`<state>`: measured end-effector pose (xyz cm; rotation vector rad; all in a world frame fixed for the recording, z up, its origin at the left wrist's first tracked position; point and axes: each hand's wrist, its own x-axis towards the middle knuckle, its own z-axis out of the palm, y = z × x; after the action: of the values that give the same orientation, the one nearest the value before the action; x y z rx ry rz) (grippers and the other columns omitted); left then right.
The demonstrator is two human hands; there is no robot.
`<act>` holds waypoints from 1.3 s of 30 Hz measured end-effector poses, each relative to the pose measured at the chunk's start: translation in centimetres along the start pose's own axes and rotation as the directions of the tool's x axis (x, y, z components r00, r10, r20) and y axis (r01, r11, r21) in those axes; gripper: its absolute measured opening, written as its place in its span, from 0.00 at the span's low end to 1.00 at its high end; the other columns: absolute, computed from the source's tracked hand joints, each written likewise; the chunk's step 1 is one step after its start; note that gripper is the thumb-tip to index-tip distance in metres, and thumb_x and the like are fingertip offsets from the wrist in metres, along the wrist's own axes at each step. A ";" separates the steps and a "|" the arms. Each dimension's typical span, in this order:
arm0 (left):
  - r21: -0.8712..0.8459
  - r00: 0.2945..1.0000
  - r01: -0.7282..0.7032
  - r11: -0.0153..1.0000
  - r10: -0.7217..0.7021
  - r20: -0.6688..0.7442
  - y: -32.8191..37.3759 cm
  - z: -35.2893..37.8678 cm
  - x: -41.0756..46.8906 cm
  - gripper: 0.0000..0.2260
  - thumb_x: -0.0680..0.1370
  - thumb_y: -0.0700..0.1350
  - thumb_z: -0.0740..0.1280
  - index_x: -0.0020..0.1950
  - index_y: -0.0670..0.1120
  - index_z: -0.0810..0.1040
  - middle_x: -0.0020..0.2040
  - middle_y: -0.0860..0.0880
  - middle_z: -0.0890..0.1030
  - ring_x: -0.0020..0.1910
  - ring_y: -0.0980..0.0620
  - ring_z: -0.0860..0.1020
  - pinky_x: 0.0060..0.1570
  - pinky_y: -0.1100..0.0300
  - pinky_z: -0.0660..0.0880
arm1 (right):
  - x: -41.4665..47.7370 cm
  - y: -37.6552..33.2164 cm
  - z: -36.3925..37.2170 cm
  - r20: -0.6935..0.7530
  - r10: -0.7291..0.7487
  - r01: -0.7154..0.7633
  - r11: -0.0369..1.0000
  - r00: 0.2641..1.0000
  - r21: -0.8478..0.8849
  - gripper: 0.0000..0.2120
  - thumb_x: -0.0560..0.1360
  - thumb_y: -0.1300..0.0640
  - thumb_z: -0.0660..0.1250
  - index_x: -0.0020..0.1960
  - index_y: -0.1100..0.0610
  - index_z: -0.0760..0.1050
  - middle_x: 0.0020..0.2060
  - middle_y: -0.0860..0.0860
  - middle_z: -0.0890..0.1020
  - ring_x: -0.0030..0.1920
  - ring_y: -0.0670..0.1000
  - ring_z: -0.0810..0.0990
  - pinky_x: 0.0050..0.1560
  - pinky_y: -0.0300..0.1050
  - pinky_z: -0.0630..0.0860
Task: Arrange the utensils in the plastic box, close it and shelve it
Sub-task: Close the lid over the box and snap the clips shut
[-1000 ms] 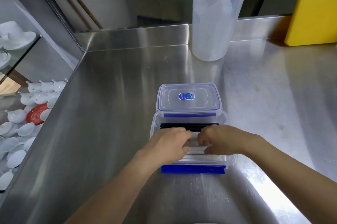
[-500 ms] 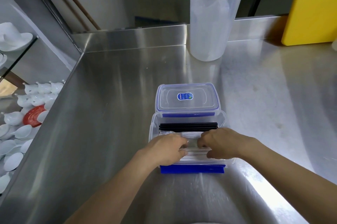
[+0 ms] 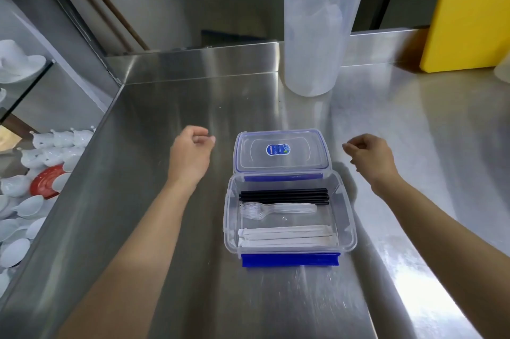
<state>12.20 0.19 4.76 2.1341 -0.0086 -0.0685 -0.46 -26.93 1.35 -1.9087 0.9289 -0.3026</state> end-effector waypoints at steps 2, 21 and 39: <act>-0.015 0.961 0.234 0.972 -0.229 0.154 -1.4 1.2 0.9 0.10 0.76 0.45 0.68 0.53 0.41 0.76 0.50 0.44 0.78 0.48 0.46 0.77 0.52 0.55 0.74 | 0.7 1.1 0.6 0.082 0.143 -0.139 0.989 0.986 -0.047 0.10 0.74 0.57 0.66 0.44 0.65 0.77 0.38 0.60 0.79 0.39 0.58 0.77 0.42 0.52 0.75; -0.367 0.867 0.423 0.828 -0.252 0.429 0.1 0.7 1.3 0.28 0.71 0.33 0.72 0.68 0.37 0.67 0.42 0.41 0.81 0.38 0.50 0.79 0.42 0.59 0.78 | 0.1 -2.7 -0.6 0.311 0.025 -0.122 0.947 0.950 0.297 0.09 0.72 0.61 0.70 0.47 0.67 0.76 0.32 0.56 0.77 0.32 0.53 0.74 0.35 0.43 0.71; 0.028 0.587 0.349 0.937 -0.242 0.772 -1.2 -5.8 -6.5 0.45 0.52 0.40 0.83 0.66 0.45 0.71 0.41 0.42 0.84 0.38 0.48 0.84 0.35 0.57 0.81 | -9.3 -0.9 -5.2 0.605 -0.058 0.032 0.998 0.794 0.053 0.21 0.70 0.61 0.72 0.58 0.47 0.68 0.34 0.55 0.80 0.32 0.53 0.76 0.33 0.44 0.76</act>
<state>5.98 5.90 7.16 1.7977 -0.1452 -1.1610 -9.26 -23.44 6.31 -1.8162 0.4343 0.2652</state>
